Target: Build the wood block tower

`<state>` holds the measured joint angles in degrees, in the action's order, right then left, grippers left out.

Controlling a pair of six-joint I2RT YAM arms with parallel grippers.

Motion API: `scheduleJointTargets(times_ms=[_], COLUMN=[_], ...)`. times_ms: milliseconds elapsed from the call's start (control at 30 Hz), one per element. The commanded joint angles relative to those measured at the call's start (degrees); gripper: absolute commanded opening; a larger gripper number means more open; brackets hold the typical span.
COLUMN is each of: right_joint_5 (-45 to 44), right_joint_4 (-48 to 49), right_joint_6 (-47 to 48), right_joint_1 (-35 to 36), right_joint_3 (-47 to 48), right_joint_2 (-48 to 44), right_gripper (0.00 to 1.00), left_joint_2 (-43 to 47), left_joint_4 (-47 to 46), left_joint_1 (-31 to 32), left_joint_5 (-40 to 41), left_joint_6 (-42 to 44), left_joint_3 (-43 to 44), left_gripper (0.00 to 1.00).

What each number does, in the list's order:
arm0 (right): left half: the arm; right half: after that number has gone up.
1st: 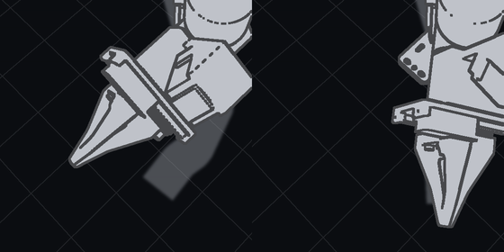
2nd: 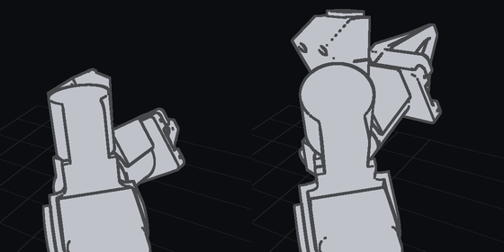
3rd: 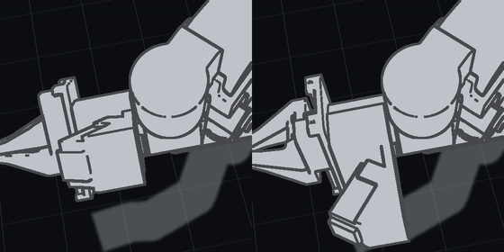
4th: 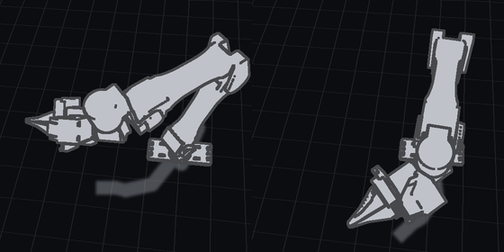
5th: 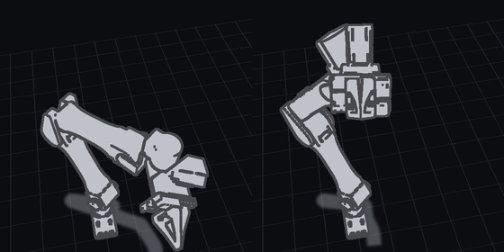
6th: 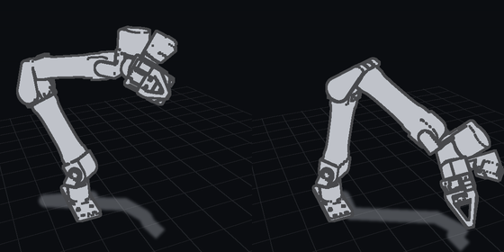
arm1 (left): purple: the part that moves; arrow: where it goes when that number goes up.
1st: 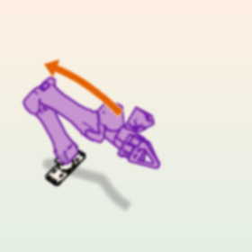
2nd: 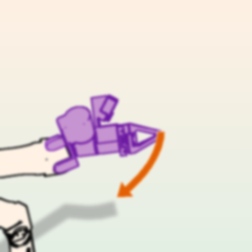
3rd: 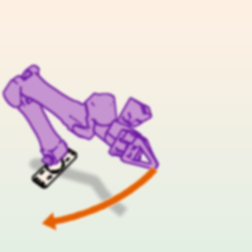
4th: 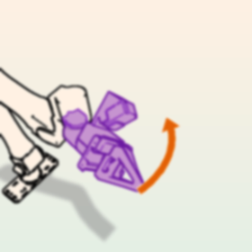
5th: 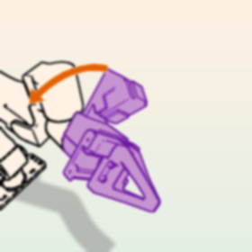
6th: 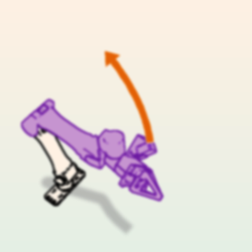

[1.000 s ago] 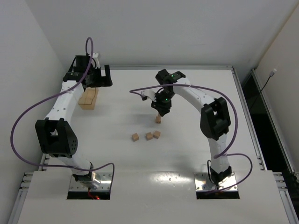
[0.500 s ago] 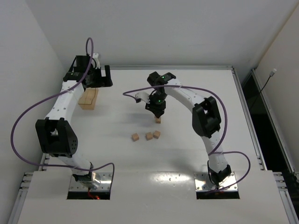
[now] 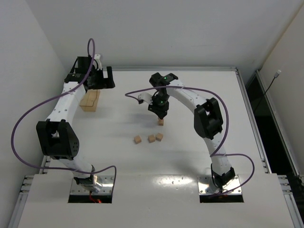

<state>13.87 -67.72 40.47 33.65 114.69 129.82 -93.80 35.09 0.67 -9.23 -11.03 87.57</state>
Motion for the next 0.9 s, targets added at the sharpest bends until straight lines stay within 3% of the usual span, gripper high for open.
scheduleJointTargets(times_ms=[0, 867], right_joint_5=[0.5, 1.1], right_joint_4=[0.0, 5.3], right_joint_6=[-1.0, -2.6], right_joint_1=[0.2, 0.2], right_joint_3=[1.2, -5.4], right_joint_2=[0.3, -1.0], right_gripper=[0.00, 0.02], left_joint_2=[0.2, 0.2], left_joint_4=[-1.3, -1.3], left_joint_1=[-0.5, -0.5], left_joint_5=[-0.7, -1.2], left_joint_6=[-0.6, -0.6], left_joint_3=[1.6, 1.6], left_gripper=[1.00, 1.00])
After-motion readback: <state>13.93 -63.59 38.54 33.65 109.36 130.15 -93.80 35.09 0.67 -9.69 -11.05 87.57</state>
